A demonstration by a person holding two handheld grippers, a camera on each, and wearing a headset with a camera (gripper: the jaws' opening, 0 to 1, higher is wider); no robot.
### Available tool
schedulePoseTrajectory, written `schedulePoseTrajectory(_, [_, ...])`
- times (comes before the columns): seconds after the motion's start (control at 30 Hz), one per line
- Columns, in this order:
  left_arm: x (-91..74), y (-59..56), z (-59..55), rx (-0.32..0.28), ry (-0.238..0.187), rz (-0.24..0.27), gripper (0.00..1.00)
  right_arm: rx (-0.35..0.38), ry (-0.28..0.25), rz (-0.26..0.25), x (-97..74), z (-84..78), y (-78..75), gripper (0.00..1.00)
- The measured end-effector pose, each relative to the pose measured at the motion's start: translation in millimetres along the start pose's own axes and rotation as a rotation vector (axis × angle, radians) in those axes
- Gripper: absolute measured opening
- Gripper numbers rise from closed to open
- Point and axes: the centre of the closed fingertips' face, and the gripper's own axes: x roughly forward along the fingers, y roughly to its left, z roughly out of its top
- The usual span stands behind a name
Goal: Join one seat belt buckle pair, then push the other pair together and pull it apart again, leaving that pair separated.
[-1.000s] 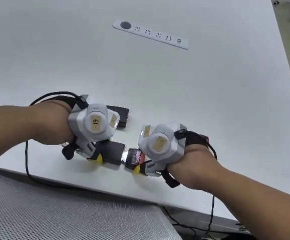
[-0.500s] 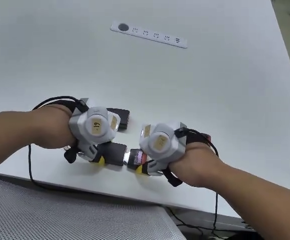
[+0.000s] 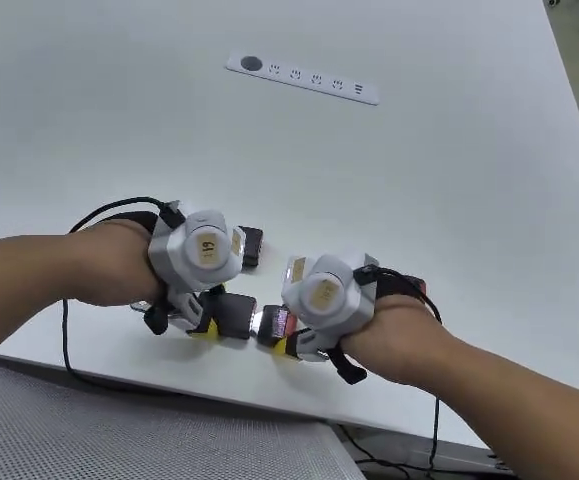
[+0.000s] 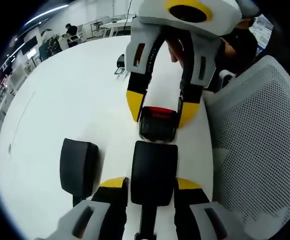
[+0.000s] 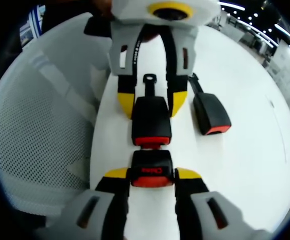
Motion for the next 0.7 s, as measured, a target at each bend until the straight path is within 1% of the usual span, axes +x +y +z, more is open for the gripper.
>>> schedulePoseTrajectory(0.07, [-6.8, 1.2, 4.2, 0.009, -0.019, 0.002, 0.37, 0.007, -0.018, -0.001, -6.7, 6.4, 0.8, 0.34])
schedulePoseTrajectory(0.2, [-20.1, 5.3, 8.6, 0.012, -0.039, 0.004, 0.38, -0.003, -0.051, -0.008, -19.3, 16.0, -0.8, 0.34])
schedulePoseTrajectory(0.3, [-29.7, 14.4, 10.8, 0.011, -0.06, 0.017, 0.39, -0.017, -0.074, -0.011, -28.8, 21.8, -2.2, 0.35])
schedulePoseTrajectory(0.33, [-33.9, 17.1, 13.9, 0.007, -0.074, 0.024, 0.39, -0.015, -0.078, -0.013, -32.7, 22.4, -4.0, 0.35])
schedulePoseTrajectory(0.4, [-39.0, 24.5, 15.7, 0.008, -0.084, 0.036, 0.39, -0.026, -0.084, -0.024, -38.5, 21.4, -8.8, 0.36])
schedulePoseTrajectory(0.47, [-42.8, 38.6, 13.8, 0.026, -0.079, 0.061, 0.39, -0.026, -0.081, -0.035, -42.3, 15.8, -15.2, 0.36])
schedulePoseTrajectory(0.53, [-44.3, 50.6, 10.9, 0.016, -0.079, 0.071, 0.39, -0.028, -0.072, -0.048, -44.7, 5.8, -23.3, 0.36])
schedulePoseTrajectory(0.63, [-45.9, 64.3, 5.4, 0.006, -0.072, 0.085, 0.39, 0.0, -0.055, -0.063, -49.2, -10.6, -35.2, 0.36])
schedulePoseTrajectory(0.7, [-46.8, 71.6, 1.8, 0.006, -0.066, 0.092, 0.39, 0.008, -0.044, -0.083, -53.1, -22.5, -45.0, 0.37])
